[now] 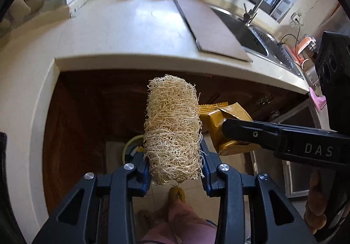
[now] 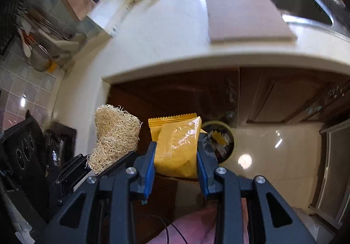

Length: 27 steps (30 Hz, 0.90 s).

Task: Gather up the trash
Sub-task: 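Carry the loofah and yellow packet down to the black bin and release both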

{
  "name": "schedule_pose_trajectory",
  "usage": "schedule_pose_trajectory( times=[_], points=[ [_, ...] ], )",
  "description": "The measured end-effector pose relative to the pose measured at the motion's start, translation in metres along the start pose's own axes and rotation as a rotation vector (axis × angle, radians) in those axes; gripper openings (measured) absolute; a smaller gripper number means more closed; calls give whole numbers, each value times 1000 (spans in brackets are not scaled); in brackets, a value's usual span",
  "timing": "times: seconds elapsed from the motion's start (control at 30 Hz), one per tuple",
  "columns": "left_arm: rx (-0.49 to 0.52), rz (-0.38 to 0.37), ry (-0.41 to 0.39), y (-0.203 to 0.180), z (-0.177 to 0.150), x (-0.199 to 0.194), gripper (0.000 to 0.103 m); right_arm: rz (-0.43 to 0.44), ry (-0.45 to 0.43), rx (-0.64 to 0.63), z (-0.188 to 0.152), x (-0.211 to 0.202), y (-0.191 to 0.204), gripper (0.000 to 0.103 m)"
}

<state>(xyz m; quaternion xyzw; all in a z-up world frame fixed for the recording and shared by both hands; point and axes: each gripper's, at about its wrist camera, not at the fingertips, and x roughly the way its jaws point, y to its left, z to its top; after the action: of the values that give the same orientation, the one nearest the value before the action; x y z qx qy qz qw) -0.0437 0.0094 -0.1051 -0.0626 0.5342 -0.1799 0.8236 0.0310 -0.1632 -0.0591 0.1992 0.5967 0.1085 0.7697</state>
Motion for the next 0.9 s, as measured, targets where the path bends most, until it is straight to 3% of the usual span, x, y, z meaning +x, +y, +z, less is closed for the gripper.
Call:
schedule_pose_trajectory(
  times=[0.23, 0.6, 0.7, 0.9],
  points=[
    [-142, -3, 122, 38, -35, 94, 35, -13, 119, 60, -16, 94, -56, 34],
    [-206, 22, 252, 92, -76, 245, 38, -2, 239, 126, -34, 247, -130, 34],
    [-213, 24, 290, 104, -82, 275, 44, 5, 258, 145, -34, 276, -141, 35],
    [-217, 67, 306, 117, -86, 295, 76, 36, 259, 146, -27, 305, -148, 36]
  ],
)
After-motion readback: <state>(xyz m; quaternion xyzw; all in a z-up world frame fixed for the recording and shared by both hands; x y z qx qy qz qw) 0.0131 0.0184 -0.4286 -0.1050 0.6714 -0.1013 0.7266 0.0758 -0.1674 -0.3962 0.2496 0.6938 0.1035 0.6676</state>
